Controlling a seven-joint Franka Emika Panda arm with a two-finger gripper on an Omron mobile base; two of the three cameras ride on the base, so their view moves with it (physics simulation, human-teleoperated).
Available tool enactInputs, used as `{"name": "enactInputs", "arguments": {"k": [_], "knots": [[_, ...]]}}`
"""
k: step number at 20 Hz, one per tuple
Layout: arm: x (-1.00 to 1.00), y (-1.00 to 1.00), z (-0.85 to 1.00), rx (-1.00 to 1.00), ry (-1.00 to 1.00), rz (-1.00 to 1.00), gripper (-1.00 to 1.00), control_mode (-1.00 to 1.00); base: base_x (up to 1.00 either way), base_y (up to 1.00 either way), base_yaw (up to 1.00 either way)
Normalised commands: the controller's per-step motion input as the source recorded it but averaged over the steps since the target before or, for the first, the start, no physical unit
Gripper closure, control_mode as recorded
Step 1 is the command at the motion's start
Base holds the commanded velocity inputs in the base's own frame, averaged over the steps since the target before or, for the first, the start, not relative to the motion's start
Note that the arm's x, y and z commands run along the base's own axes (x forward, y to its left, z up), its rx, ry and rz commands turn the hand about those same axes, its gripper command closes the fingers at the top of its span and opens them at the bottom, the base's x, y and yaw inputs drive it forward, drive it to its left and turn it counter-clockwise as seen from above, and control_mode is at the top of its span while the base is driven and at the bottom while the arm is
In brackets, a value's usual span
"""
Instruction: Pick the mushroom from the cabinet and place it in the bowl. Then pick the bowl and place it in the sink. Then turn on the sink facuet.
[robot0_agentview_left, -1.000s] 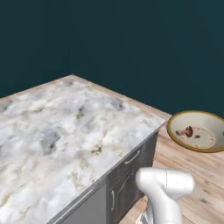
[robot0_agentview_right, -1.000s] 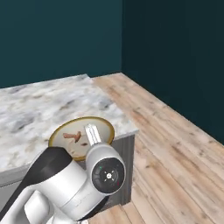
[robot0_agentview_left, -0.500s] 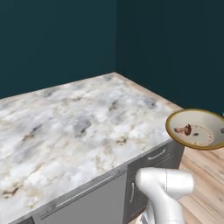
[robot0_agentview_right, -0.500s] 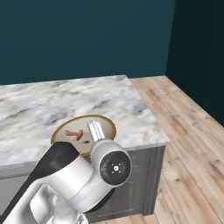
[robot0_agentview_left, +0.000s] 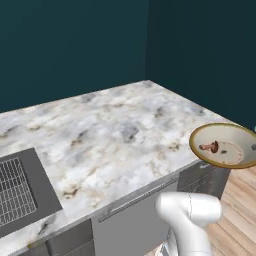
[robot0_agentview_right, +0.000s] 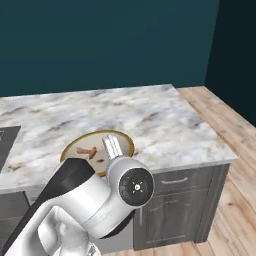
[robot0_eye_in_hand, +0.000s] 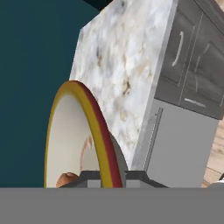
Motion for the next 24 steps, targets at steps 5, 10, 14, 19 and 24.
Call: {"name": "enactInputs", "arguments": {"k": [5,10,14,19,24], "knots": [[0.0,0.0,0.0,0.0,0.0,0.0,1.0,1.0,-0.2,1.0,-0.02],[0.0,0.0,0.0,0.0,0.0,0.0,1.0,1.0,-0.08,1.0,0.01],[0.0,0.0,0.0,0.0,0.0,0.0,1.0,1.0,0.0,0.76,0.28],[0.0,0.0,0.0,0.0,0.0,0.0,1.0,1.0,0.0,0.48,0.46],[0.0,0.0,0.0,0.0,0.0,0.0,1.0,1.0,0.11,0.42,0.52]]}}
